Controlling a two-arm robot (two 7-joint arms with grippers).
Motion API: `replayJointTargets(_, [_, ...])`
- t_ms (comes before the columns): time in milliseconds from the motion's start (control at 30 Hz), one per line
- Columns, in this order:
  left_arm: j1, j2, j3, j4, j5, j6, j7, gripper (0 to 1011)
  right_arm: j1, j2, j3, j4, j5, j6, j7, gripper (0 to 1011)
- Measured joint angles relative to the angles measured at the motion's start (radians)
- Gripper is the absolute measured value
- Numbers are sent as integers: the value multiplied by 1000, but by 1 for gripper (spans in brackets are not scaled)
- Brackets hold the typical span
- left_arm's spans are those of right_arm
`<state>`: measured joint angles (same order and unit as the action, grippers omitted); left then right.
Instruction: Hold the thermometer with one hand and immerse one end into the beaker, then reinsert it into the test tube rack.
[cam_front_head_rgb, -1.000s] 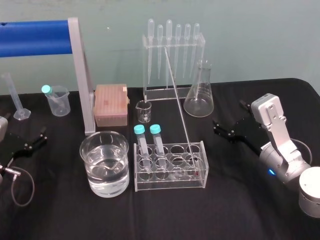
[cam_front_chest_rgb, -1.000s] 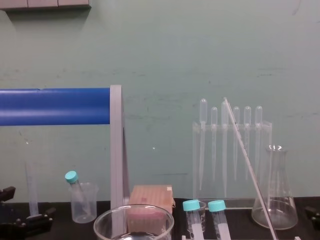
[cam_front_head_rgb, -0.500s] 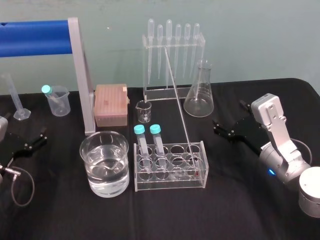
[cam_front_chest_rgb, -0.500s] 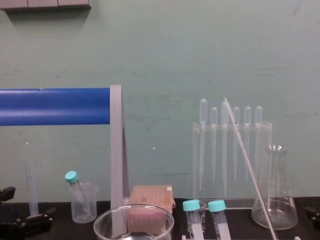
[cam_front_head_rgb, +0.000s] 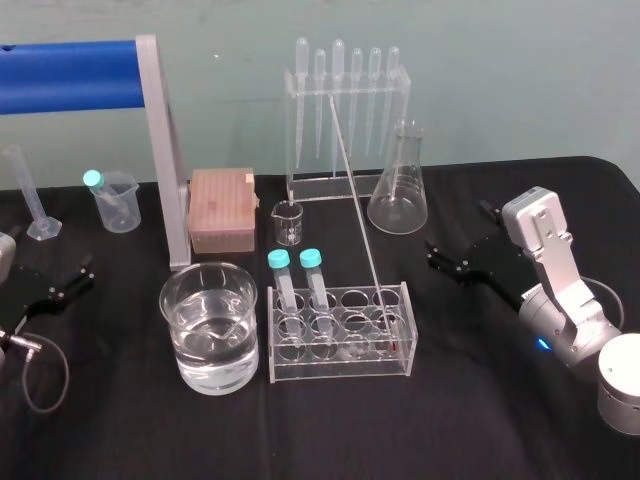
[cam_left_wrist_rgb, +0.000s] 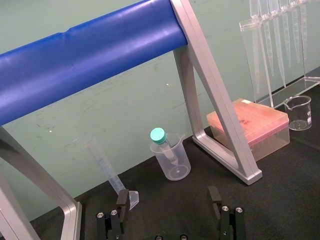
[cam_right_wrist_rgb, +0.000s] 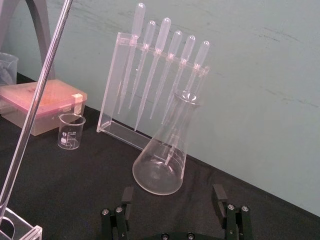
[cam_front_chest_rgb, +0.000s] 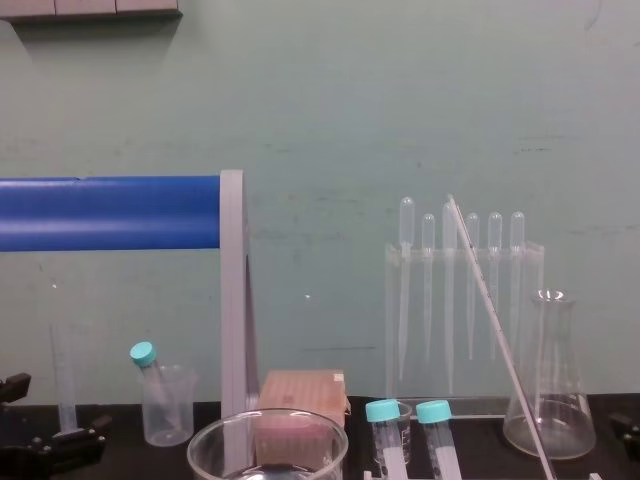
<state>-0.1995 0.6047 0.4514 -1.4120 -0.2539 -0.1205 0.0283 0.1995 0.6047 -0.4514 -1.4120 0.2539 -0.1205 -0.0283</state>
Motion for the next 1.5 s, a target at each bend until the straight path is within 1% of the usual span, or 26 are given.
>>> replayJointTargets(233, [0,0,0,0,0,0,0,1008,-1,-1,2,0,0,0,0,1002])
replayJointTargets(367, [0,0,0,0,0,0,0,1008,-13,-7,33,-11,16,-14,1,1002])
replayJointTargets(400, [0,0,0,0,0,0,0,1008,-18,-9,49,-20,30,-21,4,1002])
replayJointTargets(500, [0,0,0,0,0,0,0,1008,-26,-13,75,-37,57,-32,16,1002])
replayJointTargets(533, [0,0,0,0,0,0,0,1008,-29,-14,91,-50,77,-37,28,1002])
replayJointTargets(567, [0,0,0,0,0,0,0,1008,-29,-14,91,-50,77,-37,28,1002])
replayJointTargets(633, [0,0,0,0,0,0,0,1008,-35,-17,125,-82,123,-52,61,1002])
replayJointTargets(733, [0,0,0,0,0,0,0,1008,-38,-21,145,-106,159,-68,90,1002])
replayJointTargets(767, [0,0,0,0,0,0,0,1008,-40,-24,159,-122,188,-75,115,1002])
replayJointTargets(867, [0,0,0,0,0,0,0,1008,-41,-29,175,-146,231,-82,155,1002])
replayJointTargets(900, [0,0,0,0,0,0,0,1008,-41,-31,182,-159,258,-84,184,1002])
replayJointTargets(967, [0,0,0,0,0,0,0,1008,-39,-34,187,-171,280,-85,213,1002])
replayJointTargets(1000, [0,0,0,0,0,0,0,1008,-35,-37,188,-179,299,-84,239,1002])
replayJointTargets(1100, [0,0,0,0,0,0,0,1008,-24,-49,187,-188,322,-75,279,1002])
replayJointTargets(1167, [0,0,0,0,0,0,0,1008,-14,-60,182,-191,328,-68,297,1002])
replayJointTargets(1267, [0,0,0,0,0,0,0,1008,-5,-74,176,-192,328,-62,307,1002])
replayJointTargets(1300, [0,0,0,0,0,0,0,1008,1,-85,172,-192,327,-57,311,1002])
replayJointTargets(1333, [0,0,0,0,0,0,0,1008,1,-85,172,-192,327,-57,311,1002])
replayJointTargets(1400, [0,0,0,0,0,0,0,1008,11,-107,164,-189,322,-46,314,1002])
replayJointTargets(1500, [0,0,0,0,0,0,0,1008,18,-127,155,-185,312,-34,313,1002])
